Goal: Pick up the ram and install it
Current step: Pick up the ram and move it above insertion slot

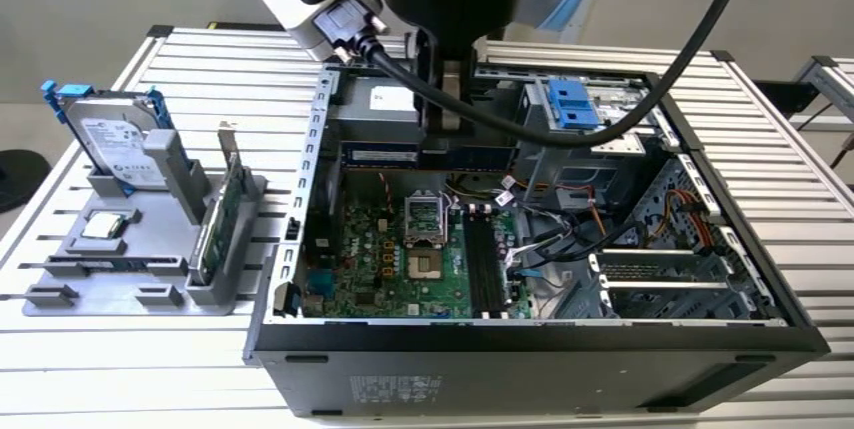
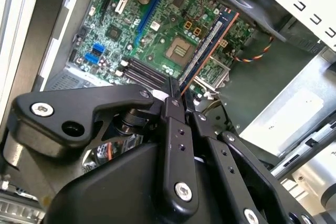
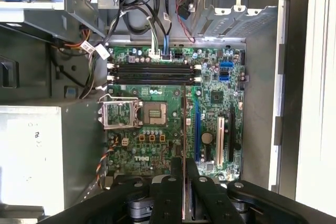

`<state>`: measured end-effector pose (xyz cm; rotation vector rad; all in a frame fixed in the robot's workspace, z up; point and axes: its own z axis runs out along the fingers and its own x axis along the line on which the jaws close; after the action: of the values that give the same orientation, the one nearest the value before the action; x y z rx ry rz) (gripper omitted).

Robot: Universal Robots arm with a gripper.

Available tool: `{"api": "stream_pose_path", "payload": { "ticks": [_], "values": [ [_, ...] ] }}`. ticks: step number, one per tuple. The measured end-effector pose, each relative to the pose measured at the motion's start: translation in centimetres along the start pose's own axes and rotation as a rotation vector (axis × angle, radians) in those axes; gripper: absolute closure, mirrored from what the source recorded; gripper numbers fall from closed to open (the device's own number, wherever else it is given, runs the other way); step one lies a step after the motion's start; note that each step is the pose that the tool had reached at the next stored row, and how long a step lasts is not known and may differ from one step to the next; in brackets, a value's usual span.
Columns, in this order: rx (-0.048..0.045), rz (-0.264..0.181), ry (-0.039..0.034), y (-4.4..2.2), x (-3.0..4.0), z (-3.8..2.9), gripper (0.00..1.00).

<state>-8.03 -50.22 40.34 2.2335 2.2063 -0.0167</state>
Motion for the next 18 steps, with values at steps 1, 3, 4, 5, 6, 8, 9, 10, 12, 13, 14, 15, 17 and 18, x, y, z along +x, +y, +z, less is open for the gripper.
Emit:
{"api": "stream_pose_path", "payload": {
  "ticks": [1, 3, 4, 5, 6, 8, 9, 10, 12, 13, 14, 15, 17, 18],
  "values": [
    [0.0, 0.0, 0.0, 0.08, 0.0, 0.0, 1.0],
    [0.0002, 0.0, 0.0, 0.25, 0.01, 0.0, 1.0],
    [0.0002, 0.0, 0.0, 0.33, 0.01, 0.0, 1.0],
    [0.0003, 0.0, 0.0, 0.42, 0.01, 0.0, 1.0],
    [0.0003, 0.0, 0.0, 0.5, 0.01, 0.0, 1.0],
    [0.0005, 0.0, 0.0, 0.66, 0.01, 0.0, 1.0],
    [0.0005, 0.0, 0.0, 0.74, 0.01, -0.01, 1.0],
    [0.0006, 0.0, 0.0, 0.83, 0.01, -0.01, 1.0],
    [0.0006, 0.0, 0.0, 0.99, 0.01, 0.0, 1.0],
    [0.0006, 0.0, 0.0, 1.06, 0.01, 0.0, 1.0],
    [0.0006, 0.0, 0.0, 1.14, 0.01, -0.01, 1.0],
    [0.0006, 0.0, 0.0, 1.22, 0.02, -0.01, 1.0],
    [0.0007, 0.0, 0.0, 1.39, 0.02, -0.01, 1.0],
    [0.0006, 0.0, 0.0, 1.48, 0.02, -0.01, 1.0]
  ]
}}
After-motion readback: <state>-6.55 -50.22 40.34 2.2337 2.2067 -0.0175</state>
